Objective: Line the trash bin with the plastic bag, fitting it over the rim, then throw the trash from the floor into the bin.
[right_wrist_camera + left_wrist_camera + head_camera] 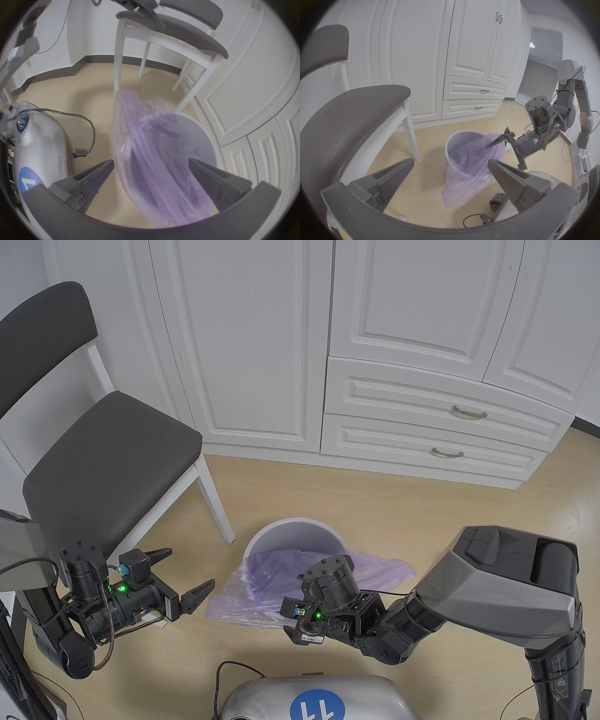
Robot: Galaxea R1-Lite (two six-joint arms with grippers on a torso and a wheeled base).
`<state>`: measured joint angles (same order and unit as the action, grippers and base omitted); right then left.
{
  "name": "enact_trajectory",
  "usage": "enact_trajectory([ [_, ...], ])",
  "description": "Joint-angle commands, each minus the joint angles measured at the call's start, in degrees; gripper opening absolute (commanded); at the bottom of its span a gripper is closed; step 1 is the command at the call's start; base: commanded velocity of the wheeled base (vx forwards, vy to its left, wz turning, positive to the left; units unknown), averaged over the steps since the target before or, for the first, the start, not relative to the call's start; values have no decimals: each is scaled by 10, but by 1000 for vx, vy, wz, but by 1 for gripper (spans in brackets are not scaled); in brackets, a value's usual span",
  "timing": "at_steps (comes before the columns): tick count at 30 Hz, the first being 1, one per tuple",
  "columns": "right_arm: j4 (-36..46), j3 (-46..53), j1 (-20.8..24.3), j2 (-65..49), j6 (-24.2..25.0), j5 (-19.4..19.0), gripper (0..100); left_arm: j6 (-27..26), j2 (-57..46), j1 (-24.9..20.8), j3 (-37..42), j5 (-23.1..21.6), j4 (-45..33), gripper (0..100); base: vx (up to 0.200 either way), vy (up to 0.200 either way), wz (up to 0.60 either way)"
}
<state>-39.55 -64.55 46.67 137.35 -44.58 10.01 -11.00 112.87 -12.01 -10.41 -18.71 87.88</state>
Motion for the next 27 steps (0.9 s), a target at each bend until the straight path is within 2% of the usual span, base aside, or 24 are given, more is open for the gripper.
enact_trajectory([
  [1,-2,-16,-10,25,5,7,100,0,4,-1,1,0,1,100,0,0,0],
  [12,-2,-21,-26,26,5,9,100,-1,9,-17,5,0,1,100,0,0,0],
  [13,-4,-22,-26,27,5,8,0,-1,8,-15,4,0,1,100,0,0,0],
  [27,-3,-27,-24,-1,24,9,0,0,8,-9,0,0,1,100,0,0,0],
])
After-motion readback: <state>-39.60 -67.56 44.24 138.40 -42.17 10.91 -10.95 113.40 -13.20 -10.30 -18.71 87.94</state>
